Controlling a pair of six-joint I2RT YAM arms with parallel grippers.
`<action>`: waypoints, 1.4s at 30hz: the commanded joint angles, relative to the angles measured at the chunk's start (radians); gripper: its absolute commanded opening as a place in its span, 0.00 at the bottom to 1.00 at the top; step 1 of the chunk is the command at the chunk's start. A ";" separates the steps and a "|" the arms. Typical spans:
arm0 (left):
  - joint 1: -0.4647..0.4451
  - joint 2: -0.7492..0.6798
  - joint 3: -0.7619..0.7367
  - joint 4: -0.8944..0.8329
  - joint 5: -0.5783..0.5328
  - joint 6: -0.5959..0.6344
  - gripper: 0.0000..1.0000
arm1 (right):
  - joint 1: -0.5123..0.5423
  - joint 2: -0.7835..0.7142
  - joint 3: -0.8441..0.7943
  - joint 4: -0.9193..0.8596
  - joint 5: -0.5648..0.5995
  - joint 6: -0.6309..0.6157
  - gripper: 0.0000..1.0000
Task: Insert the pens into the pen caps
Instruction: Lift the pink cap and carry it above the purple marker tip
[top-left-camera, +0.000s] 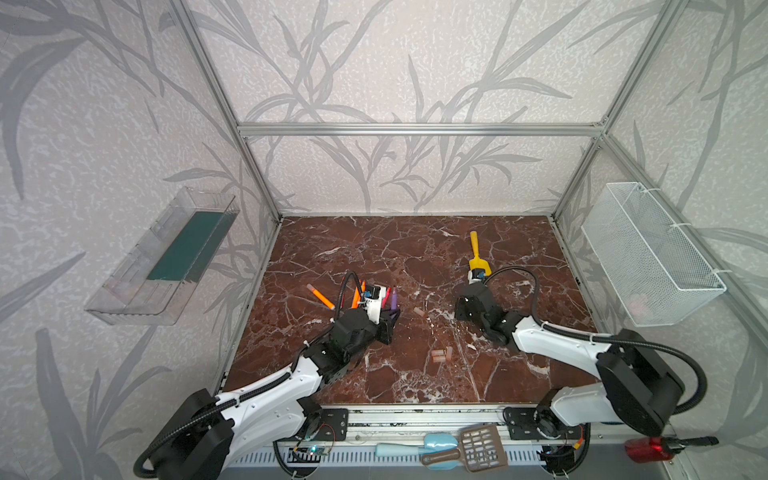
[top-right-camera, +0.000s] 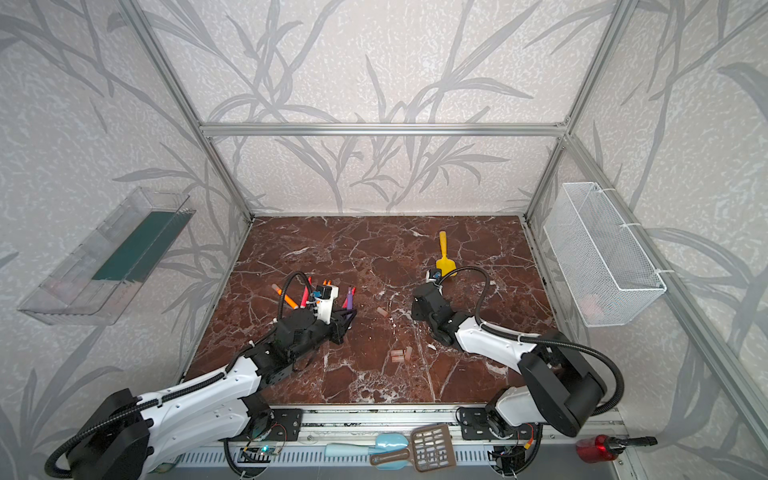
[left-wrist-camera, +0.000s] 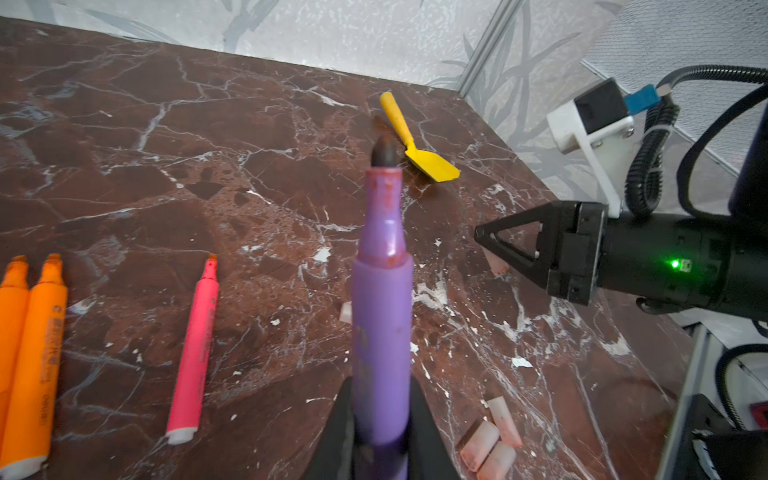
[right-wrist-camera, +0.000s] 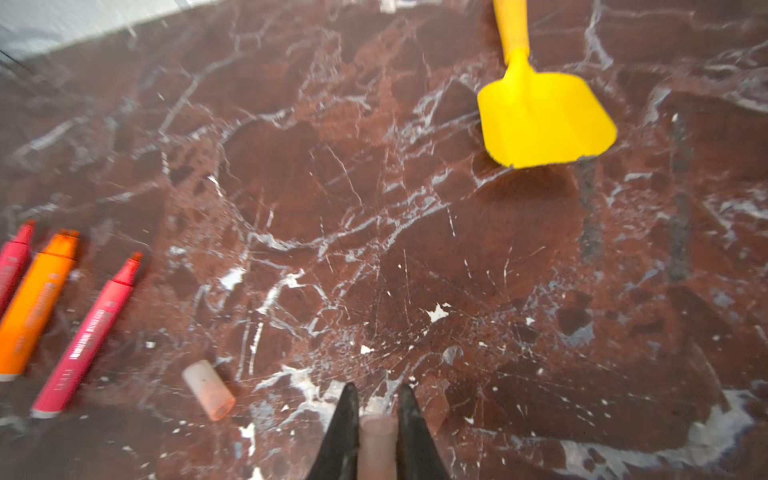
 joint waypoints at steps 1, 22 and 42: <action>-0.005 -0.020 -0.003 0.067 0.140 0.020 0.00 | -0.005 -0.124 -0.029 0.012 -0.012 0.023 0.00; -0.269 0.390 0.180 0.341 0.195 0.072 0.00 | -0.005 -0.509 -0.098 0.209 -0.133 0.008 0.00; -0.271 0.500 0.198 0.471 0.206 0.020 0.00 | -0.002 -0.323 -0.039 0.376 -0.400 0.067 0.00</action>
